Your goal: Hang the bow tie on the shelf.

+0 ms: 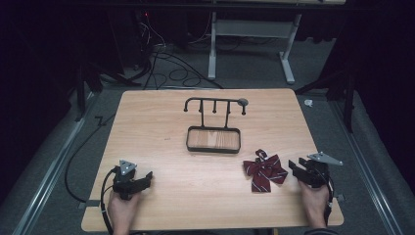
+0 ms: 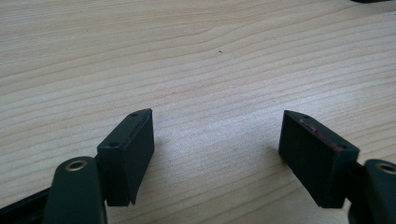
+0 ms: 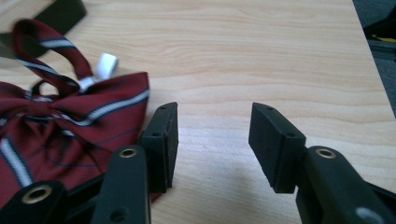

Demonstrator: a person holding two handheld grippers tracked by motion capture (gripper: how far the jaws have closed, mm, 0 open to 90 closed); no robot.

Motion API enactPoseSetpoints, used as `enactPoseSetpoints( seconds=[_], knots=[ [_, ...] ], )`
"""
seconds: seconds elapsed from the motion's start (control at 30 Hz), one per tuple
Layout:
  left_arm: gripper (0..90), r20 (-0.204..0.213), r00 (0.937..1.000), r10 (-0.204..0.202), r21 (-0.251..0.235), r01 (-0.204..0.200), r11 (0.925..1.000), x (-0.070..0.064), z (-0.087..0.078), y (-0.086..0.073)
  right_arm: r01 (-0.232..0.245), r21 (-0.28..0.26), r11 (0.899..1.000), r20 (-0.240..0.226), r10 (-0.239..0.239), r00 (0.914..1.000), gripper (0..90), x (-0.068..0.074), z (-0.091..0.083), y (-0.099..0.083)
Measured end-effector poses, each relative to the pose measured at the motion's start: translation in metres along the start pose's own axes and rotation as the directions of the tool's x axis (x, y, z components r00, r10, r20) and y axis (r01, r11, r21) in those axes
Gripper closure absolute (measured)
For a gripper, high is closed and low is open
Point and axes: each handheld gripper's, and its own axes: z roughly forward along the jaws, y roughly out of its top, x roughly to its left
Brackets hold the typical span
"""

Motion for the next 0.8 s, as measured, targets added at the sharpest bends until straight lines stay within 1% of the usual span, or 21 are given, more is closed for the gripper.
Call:
enactPoseSetpoints(
  seconds=[0.1,0.13,0.2,0.23,0.5,0.57,0.67,0.8],
  knots=[
    [27.0,0.0,1.0,0.0,0.0,0.0,1.0,0.0,0.0,0.0,0.008,-0.009,1.0,-0.012,-0.008,0.9999,55.3,0.001,-0.002,0.001],
    [27.1,0.0,1.0,0.0,0.0,0.0,1.0,0.0,0.0,0.0,0.008,-0.013,1.0,-0.025,-0.009,0.9996,55.6,0.003,-0.003,0.003],
    [27.1,0.0,1.0,0.0,0.0,0.0,1.0,0.0,0.0,0.0,0.011,-0.017,1.0,-0.033,-0.012,0.9994,55.6,0.003,-0.003,0.003],
    [27.0,0.0,1.0,0.001,0.001,-0.001,1.0,0.0,0.0,0.0,0.007,-0.02,1.0,-0.047,-0.008,0.9988,55.9,0.005,-0.004,0.005],
    [27.1,0.0,1.0,0.0,0.0,0.0,1.0,0.0,0.0,0.0,0.018,-0.036,0.999,-0.102,-0.021,0.9946,57.5,0.015,-0.005,0.013],
    [27.0,0.0,1.0,-0.001,-0.001,0.001,1.0,0.0,0.0,0.0,0.03,-0.045,0.999,-0.111,-0.035,0.9933,57.9,0.017,-0.005,0.016],
    [27.1,-0.002,1.0,-0.003,-0.004,0.003,1.0,0.0,0.0,0.0,0.026,-0.047,0.999,-0.125,-0.031,0.9917,58.0,0.021,-0.004,0.02],
    [27.1,-0.002,1.0,-0.002,-0.004,0.002,1.0,0.0,0.0,0.0,0.038,-0.052,0.998,-0.136,-0.045,0.9896,58.4,0.024,-0.003,0.024]
  ],
)
